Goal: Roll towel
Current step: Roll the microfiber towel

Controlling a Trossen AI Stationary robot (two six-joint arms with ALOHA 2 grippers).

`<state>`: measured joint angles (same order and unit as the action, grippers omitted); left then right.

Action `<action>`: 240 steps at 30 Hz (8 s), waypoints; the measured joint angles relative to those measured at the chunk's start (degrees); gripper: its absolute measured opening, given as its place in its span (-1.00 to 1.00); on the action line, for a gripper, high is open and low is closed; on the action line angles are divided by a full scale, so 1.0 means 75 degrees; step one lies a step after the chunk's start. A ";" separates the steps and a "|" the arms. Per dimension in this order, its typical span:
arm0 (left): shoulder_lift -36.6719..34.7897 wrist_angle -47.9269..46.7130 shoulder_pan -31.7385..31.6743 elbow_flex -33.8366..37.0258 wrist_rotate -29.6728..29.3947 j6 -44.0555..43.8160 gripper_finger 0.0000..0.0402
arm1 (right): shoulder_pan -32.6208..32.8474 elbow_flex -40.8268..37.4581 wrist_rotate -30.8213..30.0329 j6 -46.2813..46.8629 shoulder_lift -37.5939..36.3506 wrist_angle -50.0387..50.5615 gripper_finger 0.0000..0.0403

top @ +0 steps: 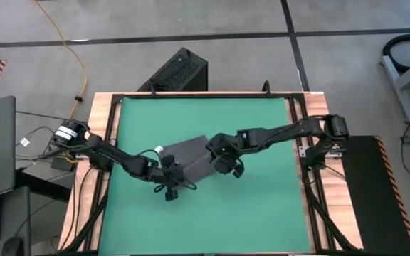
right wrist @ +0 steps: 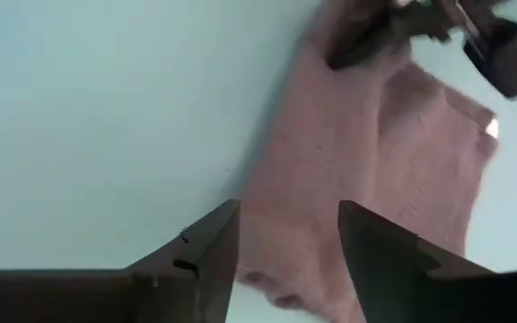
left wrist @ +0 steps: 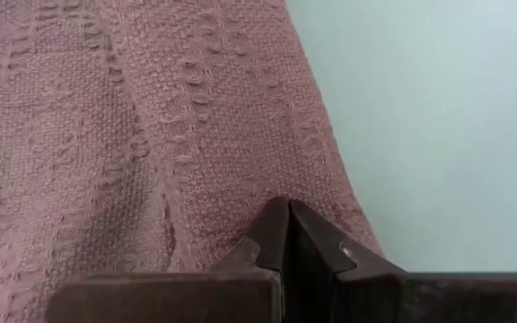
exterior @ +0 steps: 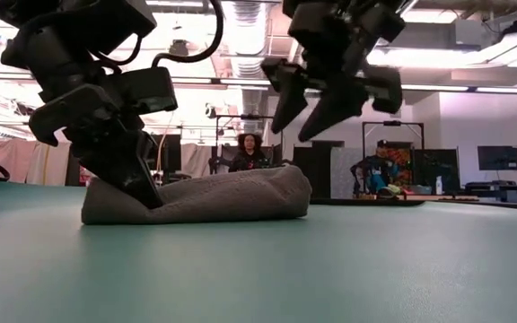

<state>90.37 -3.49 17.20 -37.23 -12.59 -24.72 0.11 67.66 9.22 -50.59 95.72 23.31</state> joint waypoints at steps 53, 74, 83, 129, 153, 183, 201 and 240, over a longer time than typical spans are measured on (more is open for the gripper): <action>-0.0850 0.0345 0.0220 -0.0630 -0.2180 0.0310 -1.00 | 0.0046 0.0093 -0.1737 0.3220 0.2099 -0.0038 -0.89; 0.0593 -0.0013 0.0109 -0.0650 -0.1615 -0.0218 -1.00 | -0.0087 0.0049 0.0063 0.3031 0.1499 0.1075 -0.89; 0.0592 0.0941 -0.0381 -0.0647 0.0601 -0.0207 -1.00 | -0.0825 0.0047 0.2478 0.3901 0.1200 0.1712 -0.89; -0.0550 0.1124 -0.1430 -0.0726 0.2352 -0.0528 -1.00 | -0.2120 0.0085 0.4537 0.8964 0.2096 0.0842 -0.89; 0.0990 0.2055 -0.1645 -0.0650 0.2853 0.0535 -1.00 | -0.2120 0.0903 0.4961 0.8767 0.2087 0.1670 -0.89; 0.1349 0.2650 -0.1745 -0.0653 0.4013 0.0158 -1.00 | -0.2255 0.0892 0.3059 0.9967 0.2148 0.0250 -0.89; 0.1331 0.3508 -0.1988 -0.0650 0.5374 -0.0653 -1.00 | -0.2099 0.0903 0.2211 1.0089 0.2409 -0.0315 -0.89; 0.1975 0.3887 -0.2328 -0.0377 0.1584 0.1060 -1.00 | -0.1681 0.0901 0.2162 1.0147 0.2125 0.0881 -0.89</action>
<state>105.18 25.67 -0.26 -40.06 -0.72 -16.77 -12.50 74.41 25.44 25.52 111.66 29.91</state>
